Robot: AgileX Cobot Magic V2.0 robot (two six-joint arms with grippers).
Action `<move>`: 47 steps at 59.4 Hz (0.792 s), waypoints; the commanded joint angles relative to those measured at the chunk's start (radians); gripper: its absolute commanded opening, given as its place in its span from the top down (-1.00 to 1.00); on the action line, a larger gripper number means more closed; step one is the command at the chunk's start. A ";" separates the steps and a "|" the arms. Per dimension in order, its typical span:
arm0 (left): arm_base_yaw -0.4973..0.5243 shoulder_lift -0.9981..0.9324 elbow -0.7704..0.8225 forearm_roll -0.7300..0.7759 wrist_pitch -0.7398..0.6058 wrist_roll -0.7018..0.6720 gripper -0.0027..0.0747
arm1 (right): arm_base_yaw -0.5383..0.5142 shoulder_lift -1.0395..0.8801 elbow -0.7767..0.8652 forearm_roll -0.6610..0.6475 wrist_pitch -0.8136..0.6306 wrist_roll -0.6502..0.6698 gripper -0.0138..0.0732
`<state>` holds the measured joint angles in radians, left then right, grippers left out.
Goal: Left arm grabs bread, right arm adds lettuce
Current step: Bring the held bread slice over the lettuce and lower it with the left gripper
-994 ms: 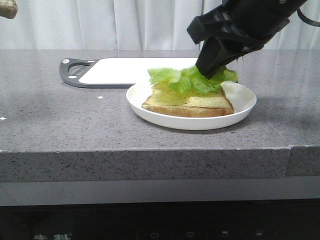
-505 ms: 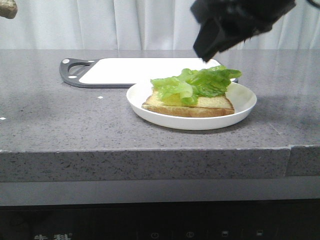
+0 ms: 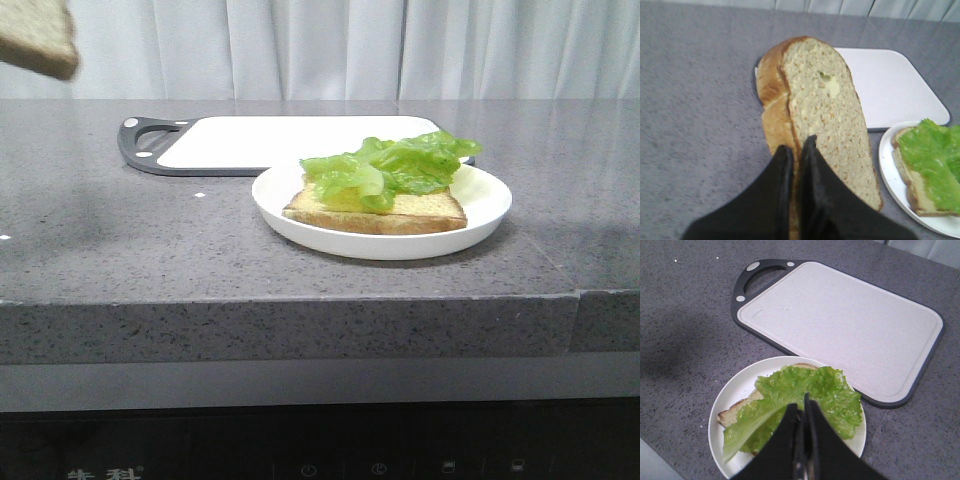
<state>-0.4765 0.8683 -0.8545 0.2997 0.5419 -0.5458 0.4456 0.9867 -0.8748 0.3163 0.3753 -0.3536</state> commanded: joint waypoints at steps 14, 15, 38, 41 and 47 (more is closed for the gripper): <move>0.004 0.249 -0.201 -1.005 -0.059 0.742 0.98 | 0.002 -0.322 0.150 0.012 -0.073 -0.008 0.82; 0.005 0.267 -0.211 -1.090 -0.049 0.806 0.98 | 0.002 -0.332 0.156 0.013 -0.066 -0.008 0.82; 0.009 0.695 -0.433 -1.564 0.241 1.131 0.98 | 0.001 -0.424 0.185 0.037 0.019 -0.008 0.82; 0.009 0.745 -0.463 -1.566 0.272 1.131 0.98 | 0.001 -0.424 0.185 0.038 0.023 -0.008 0.82; 0.013 0.817 -0.507 -1.566 0.291 1.131 0.98 | 0.001 -0.424 0.185 0.038 0.024 -0.008 0.82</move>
<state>-0.4696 1.6736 -1.2959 -1.2002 0.8037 0.5793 0.4456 0.5640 -0.6645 0.3343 0.4598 -0.3536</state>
